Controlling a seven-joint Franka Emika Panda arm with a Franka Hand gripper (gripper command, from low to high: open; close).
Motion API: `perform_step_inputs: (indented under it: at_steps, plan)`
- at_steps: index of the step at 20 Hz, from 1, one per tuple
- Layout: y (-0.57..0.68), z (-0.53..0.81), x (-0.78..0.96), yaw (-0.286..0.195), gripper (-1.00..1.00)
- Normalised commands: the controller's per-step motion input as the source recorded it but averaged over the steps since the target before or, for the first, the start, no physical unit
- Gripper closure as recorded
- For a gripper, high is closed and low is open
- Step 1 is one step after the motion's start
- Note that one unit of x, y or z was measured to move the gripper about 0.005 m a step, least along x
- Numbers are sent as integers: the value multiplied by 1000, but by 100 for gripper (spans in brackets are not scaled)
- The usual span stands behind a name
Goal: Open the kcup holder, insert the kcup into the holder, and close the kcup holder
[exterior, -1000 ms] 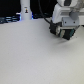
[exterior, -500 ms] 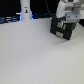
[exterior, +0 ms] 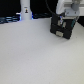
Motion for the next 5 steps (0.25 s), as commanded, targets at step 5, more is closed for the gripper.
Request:
perform_step_inputs:
  at_steps: [5]
  plan:
    - [-15, 453, 116, -7, -100]
